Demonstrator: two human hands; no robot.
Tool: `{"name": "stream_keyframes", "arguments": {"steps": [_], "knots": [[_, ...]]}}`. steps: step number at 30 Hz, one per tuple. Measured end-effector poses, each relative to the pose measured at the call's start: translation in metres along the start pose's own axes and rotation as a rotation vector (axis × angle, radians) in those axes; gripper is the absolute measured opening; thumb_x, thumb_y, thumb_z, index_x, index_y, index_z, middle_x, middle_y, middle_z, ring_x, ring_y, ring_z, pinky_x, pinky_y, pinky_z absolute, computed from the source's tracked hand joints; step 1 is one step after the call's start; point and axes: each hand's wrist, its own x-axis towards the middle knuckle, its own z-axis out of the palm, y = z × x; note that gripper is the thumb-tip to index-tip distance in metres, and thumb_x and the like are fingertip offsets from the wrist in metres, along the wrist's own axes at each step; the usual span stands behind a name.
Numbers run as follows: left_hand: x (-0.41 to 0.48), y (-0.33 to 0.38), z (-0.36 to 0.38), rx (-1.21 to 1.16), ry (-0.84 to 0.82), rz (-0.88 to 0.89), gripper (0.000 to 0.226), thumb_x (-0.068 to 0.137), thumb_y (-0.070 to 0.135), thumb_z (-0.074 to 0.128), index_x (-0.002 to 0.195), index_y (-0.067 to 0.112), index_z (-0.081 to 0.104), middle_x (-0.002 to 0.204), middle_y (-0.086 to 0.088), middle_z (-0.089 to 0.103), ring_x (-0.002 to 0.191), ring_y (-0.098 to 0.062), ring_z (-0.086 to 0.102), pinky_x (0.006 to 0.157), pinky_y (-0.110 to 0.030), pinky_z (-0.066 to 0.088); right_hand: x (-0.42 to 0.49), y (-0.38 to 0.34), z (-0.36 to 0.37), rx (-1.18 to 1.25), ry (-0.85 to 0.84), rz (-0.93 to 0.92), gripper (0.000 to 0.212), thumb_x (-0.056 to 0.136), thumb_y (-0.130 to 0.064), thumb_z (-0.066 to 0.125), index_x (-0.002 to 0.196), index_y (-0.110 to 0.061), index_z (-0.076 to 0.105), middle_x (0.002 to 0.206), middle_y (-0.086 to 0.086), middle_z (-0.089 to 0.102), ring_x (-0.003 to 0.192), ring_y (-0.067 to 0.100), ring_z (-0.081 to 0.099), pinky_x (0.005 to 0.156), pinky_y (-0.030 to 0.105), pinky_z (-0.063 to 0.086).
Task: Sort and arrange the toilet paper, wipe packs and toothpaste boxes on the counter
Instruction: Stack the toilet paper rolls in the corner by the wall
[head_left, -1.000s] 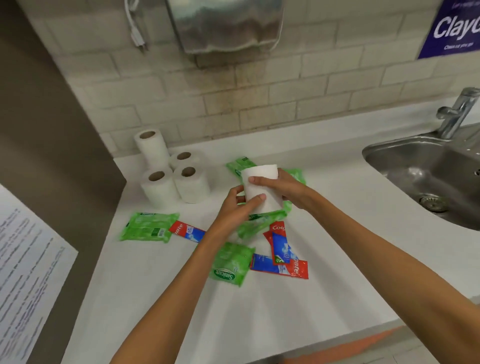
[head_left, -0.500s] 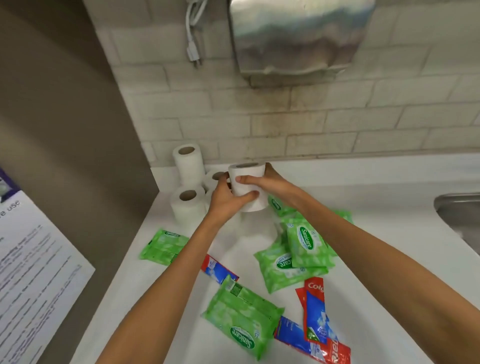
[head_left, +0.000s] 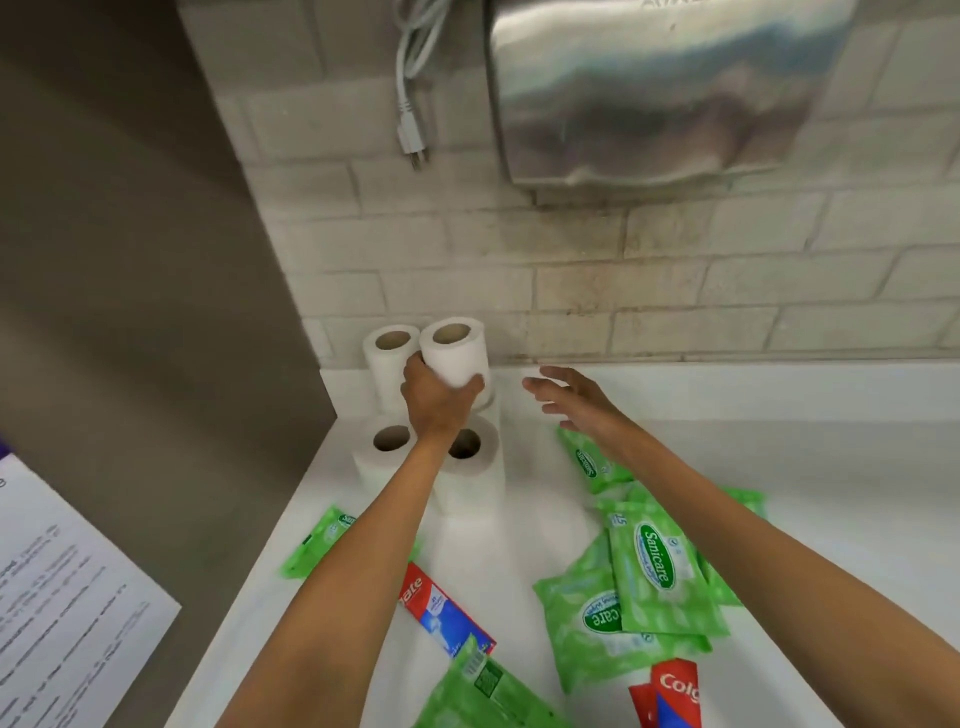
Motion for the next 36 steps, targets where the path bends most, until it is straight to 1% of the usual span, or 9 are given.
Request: {"name": "stream_keyframes", "arguments": {"steps": [5,10,16,25,28,30,32,34,36], "knots": [[0.011,-0.005,0.017,0.026,0.073,-0.007,0.080,0.064,0.022,0.077,0.131,0.004,0.036,0.131,-0.012,0.048,0.119,-0.034,0.046,0.087,-0.038,0.044,0.007,0.013,-0.016,0.011,0.050,0.019,0.051,0.085,-0.040,0.061,0.130,-0.021,0.048,0.119,0.006,0.063,0.103,0.018,0.057,0.089,0.028,0.039],[0.012,-0.009,0.032,0.065,0.077,-0.048,0.081,0.068,0.023,0.075,0.134,0.004,0.031,0.133,-0.014,0.047,0.120,-0.035,0.047,0.090,-0.043,0.045,0.012,0.024,-0.027,0.038,0.073,0.046,0.046,0.085,-0.037,0.062,0.126,-0.020,0.051,0.117,0.009,0.065,0.098,0.017,0.059,0.078,0.027,0.040],[0.007,-0.008,0.038,0.058,0.084,-0.075,0.082,0.071,0.024,0.073,0.137,0.004,0.028,0.133,-0.017,0.048,0.119,-0.036,0.049,0.090,-0.044,0.045,0.012,0.036,-0.031,0.023,0.093,0.076,0.046,0.085,-0.037,0.061,0.127,-0.019,0.052,0.116,0.009,0.066,0.100,0.019,0.060,0.086,0.029,0.037],[0.001,-0.006,0.034,0.073,0.034,-0.088,0.081,0.073,0.022,0.073,0.136,0.000,0.027,0.135,-0.019,0.044,0.124,-0.036,0.045,0.098,-0.046,0.043,0.012,0.036,-0.031,0.020,0.090,0.076,0.048,0.085,-0.038,0.061,0.128,-0.018,0.050,0.116,0.008,0.065,0.098,0.017,0.059,0.085,0.029,0.038],[-0.008,-0.004,0.032,0.083,0.018,-0.124,0.082,0.075,0.019,0.072,0.138,0.000,0.024,0.139,-0.019,0.038,0.128,-0.037,0.041,0.103,-0.048,0.039,0.011,0.033,-0.029,0.027,0.098,0.075,0.047,0.085,-0.037,0.062,0.127,-0.018,0.051,0.116,0.009,0.066,0.097,0.018,0.060,0.081,0.026,0.040],[-0.018,-0.002,0.030,0.065,0.006,-0.161,0.084,0.078,0.017,0.069,0.143,0.003,0.017,0.145,-0.018,0.031,0.132,-0.038,0.036,0.107,-0.048,0.036,0.009,0.031,-0.026,0.038,0.111,0.072,0.045,0.087,-0.035,0.061,0.127,-0.016,0.052,0.116,0.011,0.066,0.105,0.024,0.062,0.072,0.023,0.042],[-0.031,0.000,0.027,0.033,0.035,-0.166,0.080,0.081,0.014,0.066,0.144,0.006,0.017,0.147,-0.016,0.029,0.133,-0.036,0.036,0.107,-0.043,0.035,0.005,0.028,-0.022,0.050,0.121,0.066,0.042,0.089,-0.032,0.059,0.126,-0.013,0.052,0.118,0.014,0.065,0.110,0.027,0.061,0.066,0.017,0.043],[-0.046,0.003,0.021,-0.041,0.071,-0.129,0.068,0.082,0.010,0.063,0.140,0.007,0.027,0.138,-0.015,0.040,0.124,-0.030,0.045,0.100,-0.035,0.038,-0.001,0.026,-0.018,0.071,0.128,0.056,0.039,0.091,-0.028,0.057,0.126,-0.010,0.052,0.119,0.017,0.064,0.098,0.025,0.064,0.061,0.015,0.045],[-0.061,0.008,0.015,-0.152,0.069,-0.078,0.048,0.082,0.004,0.059,0.127,0.007,0.044,0.116,-0.012,0.057,0.099,-0.025,0.057,0.088,-0.026,0.044,-0.008,0.024,-0.015,0.100,0.139,0.038,0.037,0.092,-0.023,0.055,0.125,-0.007,0.052,0.121,0.021,0.063,0.079,0.016,0.062,0.053,0.012,0.047]]}}
